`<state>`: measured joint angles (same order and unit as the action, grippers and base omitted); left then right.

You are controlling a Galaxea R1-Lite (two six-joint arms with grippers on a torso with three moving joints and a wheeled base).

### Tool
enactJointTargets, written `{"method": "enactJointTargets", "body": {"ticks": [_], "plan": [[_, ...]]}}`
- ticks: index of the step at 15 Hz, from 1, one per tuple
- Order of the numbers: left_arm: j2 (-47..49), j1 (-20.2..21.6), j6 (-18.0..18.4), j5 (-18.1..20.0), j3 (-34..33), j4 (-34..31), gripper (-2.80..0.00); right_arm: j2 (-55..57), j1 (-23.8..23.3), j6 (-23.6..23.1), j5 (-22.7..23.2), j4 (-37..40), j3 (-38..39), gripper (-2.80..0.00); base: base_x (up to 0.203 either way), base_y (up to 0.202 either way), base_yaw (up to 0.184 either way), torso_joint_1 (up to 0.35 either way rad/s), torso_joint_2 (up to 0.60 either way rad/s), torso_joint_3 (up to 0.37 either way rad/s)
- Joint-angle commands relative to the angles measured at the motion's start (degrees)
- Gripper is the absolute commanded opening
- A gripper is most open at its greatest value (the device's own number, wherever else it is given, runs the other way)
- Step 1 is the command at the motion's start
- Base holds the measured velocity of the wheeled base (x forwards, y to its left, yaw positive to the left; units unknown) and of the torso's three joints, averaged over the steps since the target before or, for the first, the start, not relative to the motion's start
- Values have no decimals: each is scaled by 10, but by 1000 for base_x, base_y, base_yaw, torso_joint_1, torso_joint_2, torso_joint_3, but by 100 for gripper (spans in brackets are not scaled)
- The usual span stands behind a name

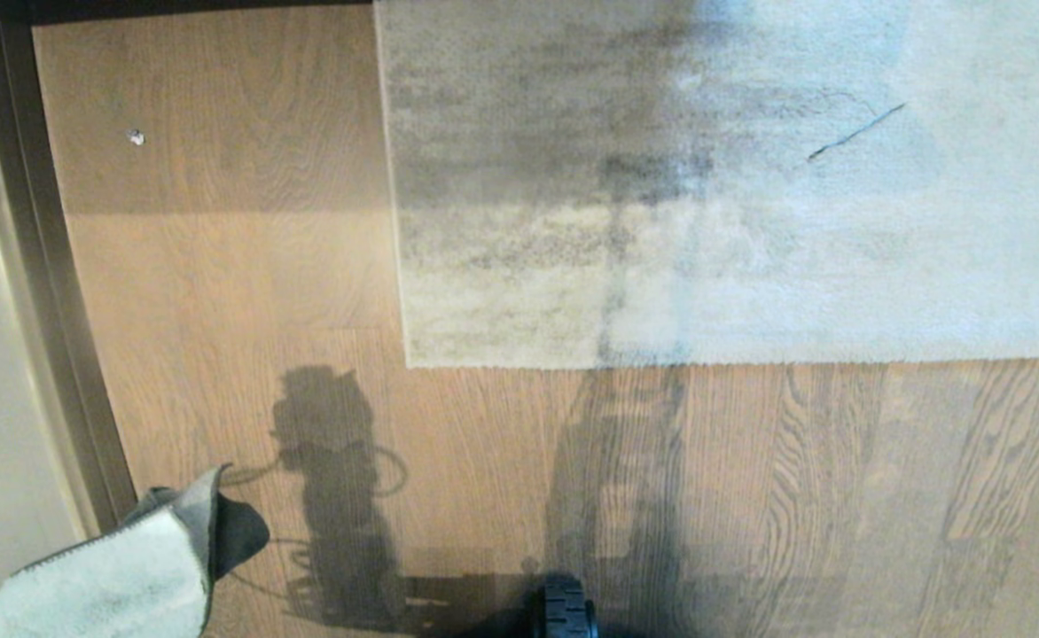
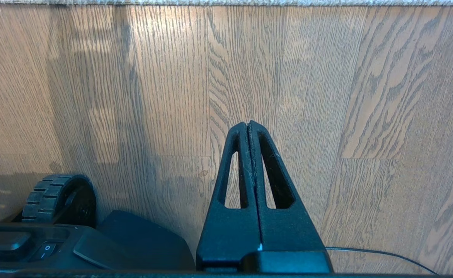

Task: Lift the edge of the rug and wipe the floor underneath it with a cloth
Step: Put down the rag

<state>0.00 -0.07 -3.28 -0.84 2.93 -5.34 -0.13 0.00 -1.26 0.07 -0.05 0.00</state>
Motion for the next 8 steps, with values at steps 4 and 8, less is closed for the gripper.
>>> {"method": "enactJointTargets", "body": {"ticks": [4,8], "plan": [[0,0,-1,0,-2,1,-280,1,0,0,0,0,0,-280,0,0,0,0,0,0],[0,0,-1,0,-2,1,-280,1,0,0,0,0,0,-280,0,0,0,0,0,0]]}}
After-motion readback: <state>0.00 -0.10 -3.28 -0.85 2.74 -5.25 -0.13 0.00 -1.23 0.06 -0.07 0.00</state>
